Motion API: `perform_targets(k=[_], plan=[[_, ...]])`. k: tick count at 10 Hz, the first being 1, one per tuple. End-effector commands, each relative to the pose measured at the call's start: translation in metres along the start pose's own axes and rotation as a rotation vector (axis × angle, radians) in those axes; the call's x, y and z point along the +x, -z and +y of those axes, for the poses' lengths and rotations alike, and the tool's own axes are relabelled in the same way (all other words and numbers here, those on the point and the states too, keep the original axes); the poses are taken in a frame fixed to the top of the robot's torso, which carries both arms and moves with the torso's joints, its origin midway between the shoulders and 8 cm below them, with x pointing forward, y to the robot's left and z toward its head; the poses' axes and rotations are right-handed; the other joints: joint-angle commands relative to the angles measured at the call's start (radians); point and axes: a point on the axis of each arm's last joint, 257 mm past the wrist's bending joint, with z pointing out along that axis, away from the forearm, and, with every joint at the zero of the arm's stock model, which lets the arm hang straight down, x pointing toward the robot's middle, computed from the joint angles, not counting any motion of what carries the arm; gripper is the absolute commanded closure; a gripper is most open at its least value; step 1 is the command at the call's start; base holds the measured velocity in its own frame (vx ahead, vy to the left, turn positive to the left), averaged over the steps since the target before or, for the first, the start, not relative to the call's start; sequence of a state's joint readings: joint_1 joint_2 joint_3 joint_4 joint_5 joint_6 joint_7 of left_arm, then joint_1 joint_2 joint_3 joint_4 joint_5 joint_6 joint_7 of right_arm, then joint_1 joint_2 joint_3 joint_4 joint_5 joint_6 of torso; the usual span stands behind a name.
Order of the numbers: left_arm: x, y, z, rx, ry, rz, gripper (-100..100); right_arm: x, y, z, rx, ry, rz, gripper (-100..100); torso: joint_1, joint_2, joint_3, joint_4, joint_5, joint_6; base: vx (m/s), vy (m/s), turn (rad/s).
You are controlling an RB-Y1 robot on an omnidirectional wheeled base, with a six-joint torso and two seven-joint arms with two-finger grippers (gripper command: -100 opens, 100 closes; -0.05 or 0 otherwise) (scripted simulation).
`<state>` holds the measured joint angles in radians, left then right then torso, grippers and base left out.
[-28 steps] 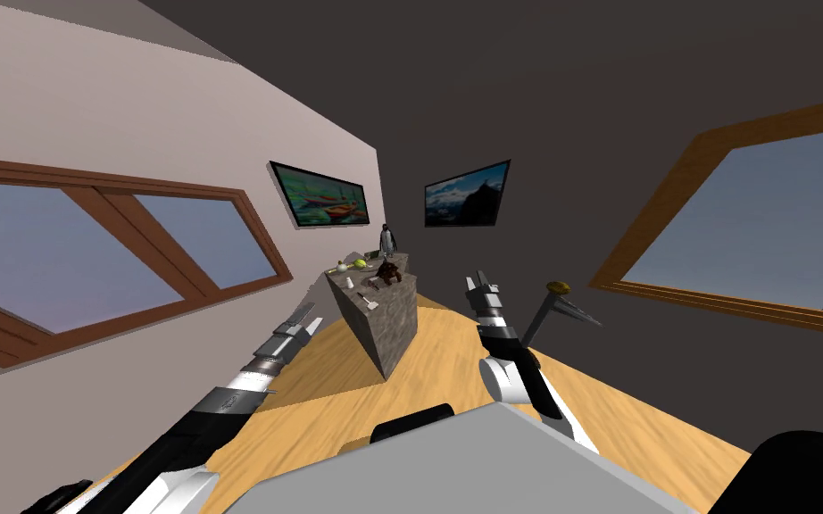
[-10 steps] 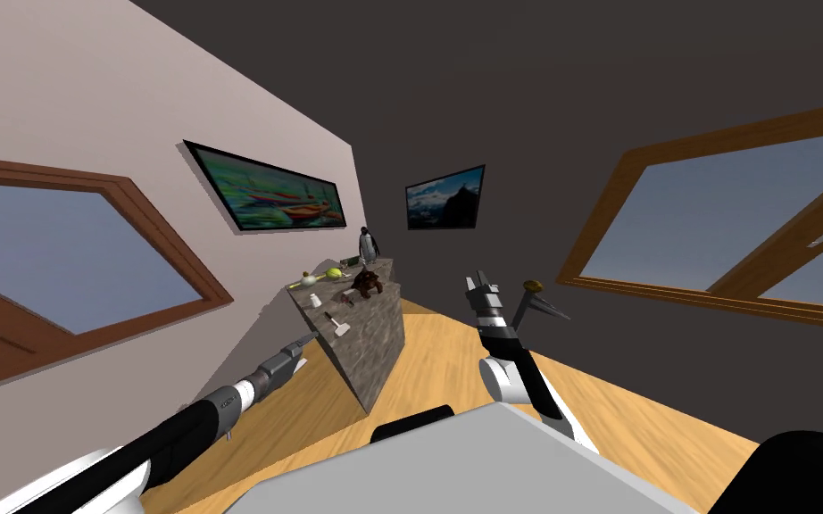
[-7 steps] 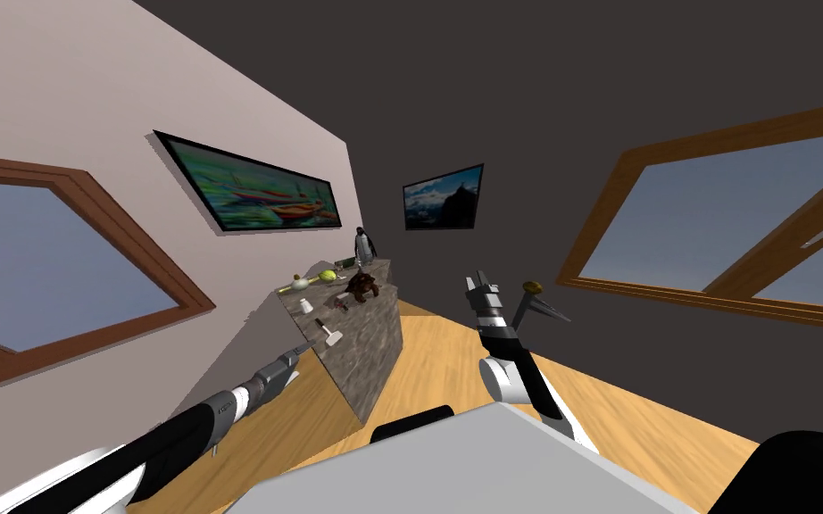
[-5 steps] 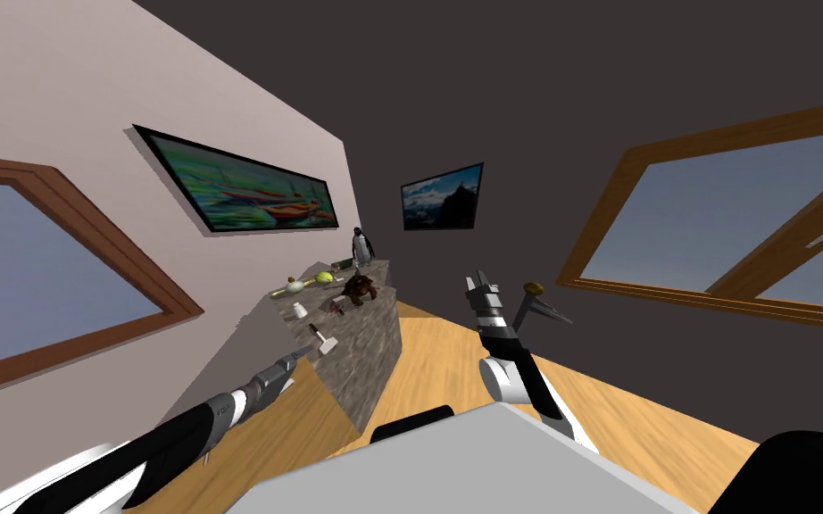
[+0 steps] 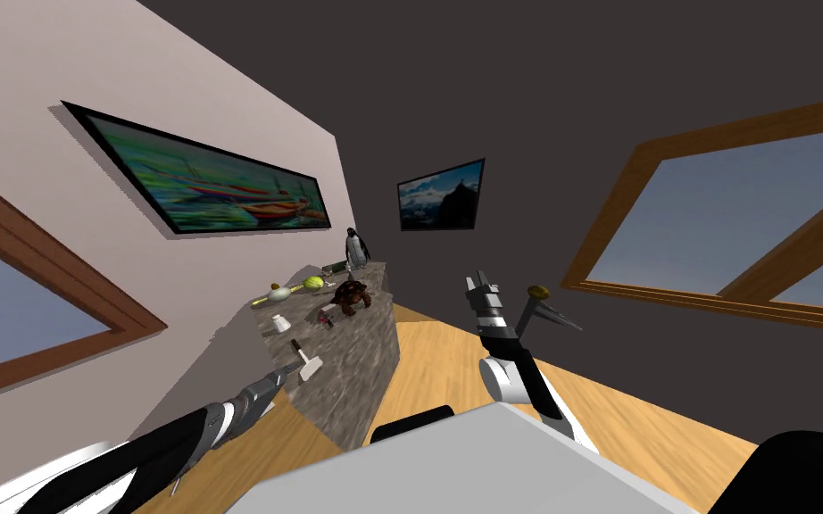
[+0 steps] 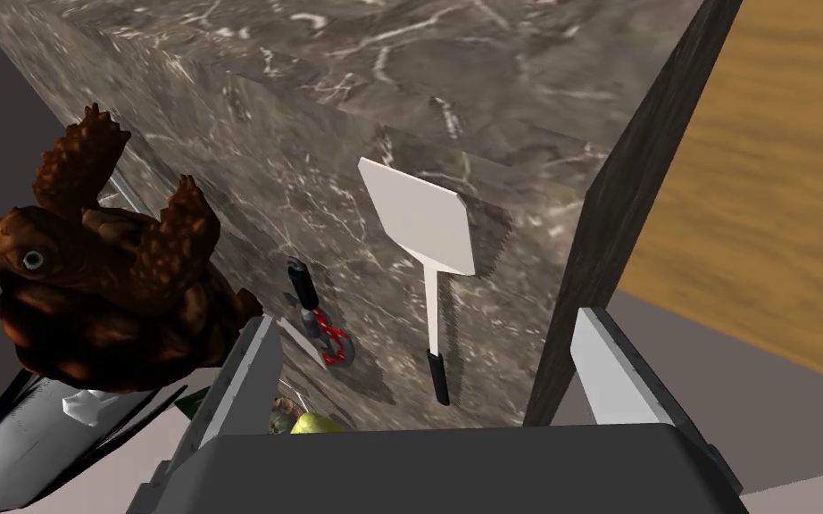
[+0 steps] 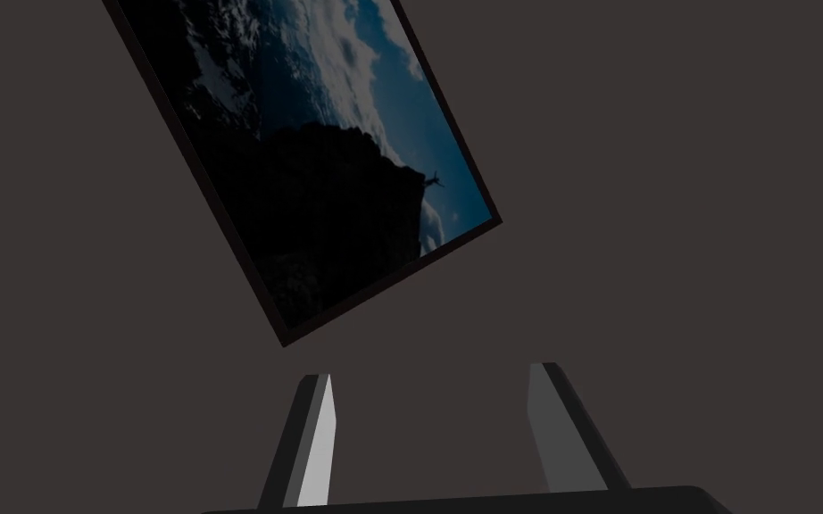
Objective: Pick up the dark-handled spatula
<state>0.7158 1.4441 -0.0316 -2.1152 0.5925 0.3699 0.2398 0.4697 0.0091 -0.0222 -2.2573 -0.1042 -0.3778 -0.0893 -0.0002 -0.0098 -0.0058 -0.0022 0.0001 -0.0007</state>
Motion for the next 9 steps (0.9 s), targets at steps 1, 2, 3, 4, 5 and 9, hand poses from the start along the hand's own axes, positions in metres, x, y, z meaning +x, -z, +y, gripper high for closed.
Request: perform_targets(k=[1,2,3,4,5,9], plan=[[-0.003,0.001,0.024,-0.085,-0.004,0.006,-100,0.0,0.0,0.0,0.0,0.0,0.0,0,0.0,0.0,0.0,0.0,0.0,0.0,0.156,-0.015,-0.055],[-0.002,0.004,0.044,-0.149,-0.001,0.012,-100,0.0,0.0,0.0,0.0,0.0,0.0,0,-0.001,0.0,0.0,0.0,0.0,0.0,0.264,-0.028,-0.091],[-0.006,0.005,0.045,-0.161,-0.019,0.009,-100,0.0,0.0,0.0,0.0,0.0,0.0,0,-0.002,-0.006,-0.003,-0.001,0.0,0.0,0.193,-0.02,-0.025],[-0.006,0.009,0.065,-0.227,-0.014,0.013,-100,0.0,0.0,0.0,0.0,0.0,0.0,0,-0.001,-0.004,-0.002,-0.001,0.0,0.0,0.138,-0.022,-0.046],[-0.008,0.01,0.064,-0.231,-0.024,0.012,-100,0.0,0.0,0.0,0.0,0.0,0.0,0,-0.002,-0.001,-0.001,0.0,0.0,0.0,0.087,-0.013,-0.036],[-0.013,0.029,0.116,-0.417,-0.038,0.015,-100,0.0,0.0,0.0,0.0,0.0,0.0,0,-0.001,0.0,0.0,0.0,0.0,0.0,0.138,-0.013,-0.048]])
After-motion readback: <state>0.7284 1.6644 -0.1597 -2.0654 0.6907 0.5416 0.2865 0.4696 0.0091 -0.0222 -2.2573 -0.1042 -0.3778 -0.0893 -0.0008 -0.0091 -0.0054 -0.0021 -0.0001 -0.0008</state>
